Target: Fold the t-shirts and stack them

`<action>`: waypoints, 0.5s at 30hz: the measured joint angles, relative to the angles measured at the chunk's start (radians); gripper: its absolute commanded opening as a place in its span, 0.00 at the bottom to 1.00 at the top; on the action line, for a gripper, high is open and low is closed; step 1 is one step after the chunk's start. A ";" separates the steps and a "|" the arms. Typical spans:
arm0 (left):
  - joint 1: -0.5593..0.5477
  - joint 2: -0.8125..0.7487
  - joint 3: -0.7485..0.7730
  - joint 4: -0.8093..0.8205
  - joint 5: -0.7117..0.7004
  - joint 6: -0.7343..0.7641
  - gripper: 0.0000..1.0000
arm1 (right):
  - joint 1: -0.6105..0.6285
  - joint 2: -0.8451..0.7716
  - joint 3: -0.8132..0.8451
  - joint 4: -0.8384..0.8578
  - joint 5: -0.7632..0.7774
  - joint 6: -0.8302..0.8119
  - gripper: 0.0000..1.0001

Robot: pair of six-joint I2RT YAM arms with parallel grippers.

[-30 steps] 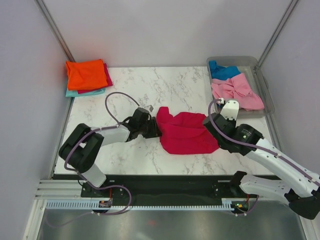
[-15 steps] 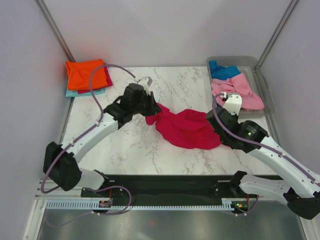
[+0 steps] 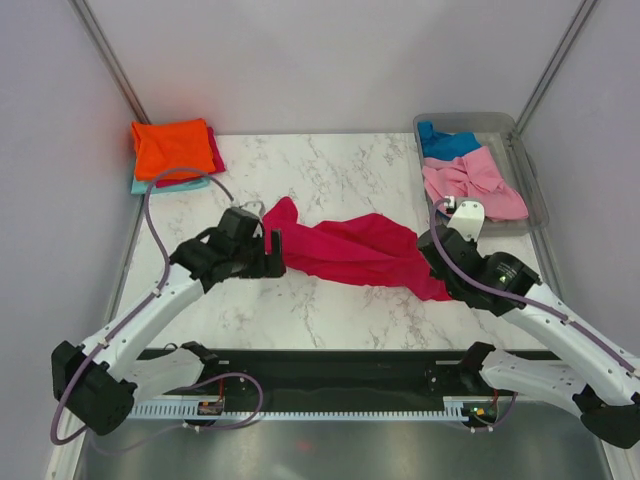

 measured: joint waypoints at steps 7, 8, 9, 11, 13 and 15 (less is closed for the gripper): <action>0.026 -0.111 -0.259 -0.037 -0.084 -0.148 0.80 | 0.000 -0.011 -0.041 -0.002 -0.045 0.008 0.00; 0.060 -0.132 -0.286 -0.003 -0.073 -0.163 0.79 | 0.000 -0.011 -0.043 0.002 -0.050 0.008 0.00; 0.102 -0.150 -0.311 0.025 -0.052 -0.172 0.77 | 0.000 -0.012 -0.045 0.005 -0.055 0.008 0.00; 0.235 -0.176 -0.374 0.112 0.012 -0.184 0.75 | 0.000 -0.013 -0.053 0.014 -0.069 0.008 0.00; 0.359 -0.164 -0.423 0.203 0.081 -0.198 0.74 | 0.000 -0.014 -0.067 0.027 -0.084 0.008 0.00; 0.423 -0.098 -0.443 0.297 0.137 -0.213 0.73 | 0.000 -0.011 -0.084 0.043 -0.102 0.008 0.00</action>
